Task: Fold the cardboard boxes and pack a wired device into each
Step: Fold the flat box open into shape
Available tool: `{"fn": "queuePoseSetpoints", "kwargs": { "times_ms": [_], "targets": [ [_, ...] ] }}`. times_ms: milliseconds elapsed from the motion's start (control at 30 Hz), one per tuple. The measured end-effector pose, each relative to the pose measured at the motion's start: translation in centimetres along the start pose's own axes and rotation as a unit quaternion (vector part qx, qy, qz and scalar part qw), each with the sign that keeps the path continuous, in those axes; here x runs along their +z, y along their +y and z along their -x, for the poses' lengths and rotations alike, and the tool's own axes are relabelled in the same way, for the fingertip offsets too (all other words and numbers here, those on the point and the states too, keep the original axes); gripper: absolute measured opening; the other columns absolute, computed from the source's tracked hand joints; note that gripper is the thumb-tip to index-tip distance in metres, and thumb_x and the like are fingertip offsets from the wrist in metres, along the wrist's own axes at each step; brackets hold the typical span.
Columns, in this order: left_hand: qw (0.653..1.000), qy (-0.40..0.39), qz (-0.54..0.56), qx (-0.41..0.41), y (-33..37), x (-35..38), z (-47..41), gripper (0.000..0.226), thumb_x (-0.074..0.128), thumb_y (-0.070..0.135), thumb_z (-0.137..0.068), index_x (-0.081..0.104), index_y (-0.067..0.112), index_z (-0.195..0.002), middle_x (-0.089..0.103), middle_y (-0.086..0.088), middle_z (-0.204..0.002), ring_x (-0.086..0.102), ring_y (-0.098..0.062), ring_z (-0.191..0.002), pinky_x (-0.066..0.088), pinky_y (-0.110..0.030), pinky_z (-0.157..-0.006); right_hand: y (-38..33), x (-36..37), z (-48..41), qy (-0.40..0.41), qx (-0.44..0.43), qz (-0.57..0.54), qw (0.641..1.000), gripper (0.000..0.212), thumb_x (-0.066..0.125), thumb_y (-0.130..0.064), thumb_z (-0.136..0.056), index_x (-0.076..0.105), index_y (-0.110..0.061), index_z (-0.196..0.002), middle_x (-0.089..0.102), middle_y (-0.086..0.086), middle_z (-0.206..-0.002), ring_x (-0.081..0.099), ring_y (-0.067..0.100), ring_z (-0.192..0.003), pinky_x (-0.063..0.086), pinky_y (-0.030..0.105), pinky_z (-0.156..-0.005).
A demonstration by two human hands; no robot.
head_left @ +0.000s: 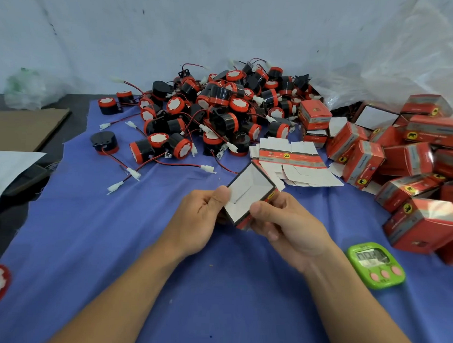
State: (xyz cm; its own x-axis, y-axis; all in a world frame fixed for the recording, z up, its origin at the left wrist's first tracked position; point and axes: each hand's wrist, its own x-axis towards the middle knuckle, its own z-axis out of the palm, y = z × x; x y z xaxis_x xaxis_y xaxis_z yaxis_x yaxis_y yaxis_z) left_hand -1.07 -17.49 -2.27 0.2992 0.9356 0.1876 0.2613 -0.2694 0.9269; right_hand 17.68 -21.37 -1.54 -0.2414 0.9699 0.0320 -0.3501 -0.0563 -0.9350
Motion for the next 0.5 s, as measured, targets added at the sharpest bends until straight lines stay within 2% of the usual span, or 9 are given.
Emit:
{"fn": "queuePoseSetpoints", "kwargs": {
  "times_ms": [67, 133, 167, 233, 300, 333, 400, 433, 500],
  "targets": [
    [1.000, -0.001, -0.027, -0.011, -0.3, 0.3, -0.1, 0.066, 0.038, 0.067, -0.098, 0.071, 0.019, -0.067, 0.068, 0.005, -0.065, 0.056, -0.004, -0.062, 0.046, -0.021, -0.060, 0.1, 0.0, 0.0, 0.021, 0.004, 0.006, 1.000, 0.025, 0.068, -0.014, -0.085, 0.073, -0.005, -0.108, 0.074, 0.000, -0.071, 0.032, 0.016, -0.052, 0.038, 0.020, -0.060],
    [0.998, 0.030, -0.046, -0.008, -0.5, 0.5, -0.1, 0.071, 0.037, 0.067, -0.096, 0.065, 0.007, -0.071, 0.064, -0.009, -0.068, 0.048, -0.010, -0.062, 0.042, -0.028, -0.059, 0.1, 0.1, -0.1, 0.034, 0.010, 0.015, 0.999, 0.027, 0.070, -0.015, -0.084, 0.074, -0.006, -0.109, 0.077, 0.006, -0.086, 0.035, 0.010, -0.047, 0.027, 0.027, -0.059],
    [0.997, 0.051, -0.054, 0.001, -0.5, 0.6, 0.0, 0.070, 0.038, 0.066, -0.096, 0.062, 0.005, -0.071, 0.061, -0.010, -0.069, 0.045, -0.009, -0.061, 0.040, -0.028, -0.057, 0.0, 0.1, -0.1, 0.034, 0.012, 0.014, 0.999, 0.028, 0.070, -0.013, -0.083, 0.073, -0.006, -0.110, 0.077, 0.005, -0.086, 0.038, 0.007, -0.045, 0.025, 0.029, -0.059],
    [0.994, 0.080, -0.068, 0.023, -0.5, 0.8, 0.1, 0.053, 0.042, 0.058, -0.100, 0.069, 0.020, -0.075, 0.065, 0.002, -0.070, 0.052, -0.003, -0.063, 0.042, -0.022, -0.058, 0.0, 0.2, -0.2, 0.054, 0.014, 0.004, 0.998, 0.034, 0.076, -0.009, -0.080, 0.070, -0.002, -0.113, 0.075, -0.001, -0.075, 0.043, 0.005, -0.044, 0.025, 0.030, -0.060],
    [0.992, 0.100, -0.068, 0.036, -0.3, 0.9, 0.2, 0.028, 0.050, 0.047, -0.101, 0.076, 0.040, -0.107, 0.072, 0.029, -0.091, 0.065, 0.007, -0.089, 0.049, -0.011, -0.073, 0.0, 0.2, -0.3, 0.087, 0.018, -0.009, 0.996, 0.043, 0.077, -0.015, -0.076, 0.069, 0.002, -0.114, 0.075, 0.003, -0.077, 0.048, 0.014, -0.054, 0.029, 0.029, -0.062],
    [0.991, 0.108, -0.069, 0.040, -0.2, 0.9, 0.2, 0.030, 0.055, 0.045, -0.099, 0.071, 0.043, -0.124, 0.070, 0.036, -0.106, 0.064, 0.011, -0.103, 0.050, -0.010, -0.083, -0.1, 0.2, -0.3, 0.094, 0.022, -0.008, 0.995, 0.042, 0.077, -0.016, -0.074, 0.070, 0.001, -0.113, 0.076, 0.007, -0.083, 0.048, 0.023, -0.062, 0.032, 0.028, -0.062],
    [0.987, 0.117, -0.089, 0.062, -0.1, 1.0, 0.4, 0.040, 0.062, 0.040, -0.100, 0.060, 0.045, -0.139, 0.064, 0.034, -0.128, 0.058, 0.009, -0.120, 0.047, -0.011, -0.096, -0.1, 0.3, -0.2, 0.087, 0.029, 0.016, 0.996, 0.035, 0.082, -0.011, -0.074, 0.075, -0.003, -0.108, 0.076, 0.013, -0.094, 0.046, 0.030, -0.070, 0.036, 0.025, -0.059],
    [0.986, 0.113, -0.100, 0.076, 0.1, 1.1, 0.5, 0.042, 0.062, 0.038, -0.100, 0.058, 0.045, -0.142, 0.061, 0.036, -0.132, 0.055, 0.009, -0.124, 0.045, -0.009, -0.098, -0.1, 0.3, -0.1, 0.079, 0.024, 0.039, 0.996, 0.029, 0.082, -0.011, -0.076, 0.077, -0.006, -0.104, 0.076, 0.015, -0.094, 0.049, 0.025, -0.066, 0.036, 0.024, -0.057],
    [0.988, 0.085, -0.099, 0.085, 0.4, 1.5, 0.9, 0.043, 0.055, 0.037, -0.100, 0.054, 0.050, -0.142, 0.059, 0.045, -0.123, 0.055, 0.013, -0.121, 0.044, -0.005, -0.092, -0.3, 0.4, 0.0, 0.069, -0.010, 0.102, 0.992, 0.018, 0.076, -0.015, -0.079, 0.080, -0.011, -0.097, 0.077, 0.011, -0.087, 0.059, 0.012, -0.057, 0.042, 0.023, -0.057]
  ]
}}
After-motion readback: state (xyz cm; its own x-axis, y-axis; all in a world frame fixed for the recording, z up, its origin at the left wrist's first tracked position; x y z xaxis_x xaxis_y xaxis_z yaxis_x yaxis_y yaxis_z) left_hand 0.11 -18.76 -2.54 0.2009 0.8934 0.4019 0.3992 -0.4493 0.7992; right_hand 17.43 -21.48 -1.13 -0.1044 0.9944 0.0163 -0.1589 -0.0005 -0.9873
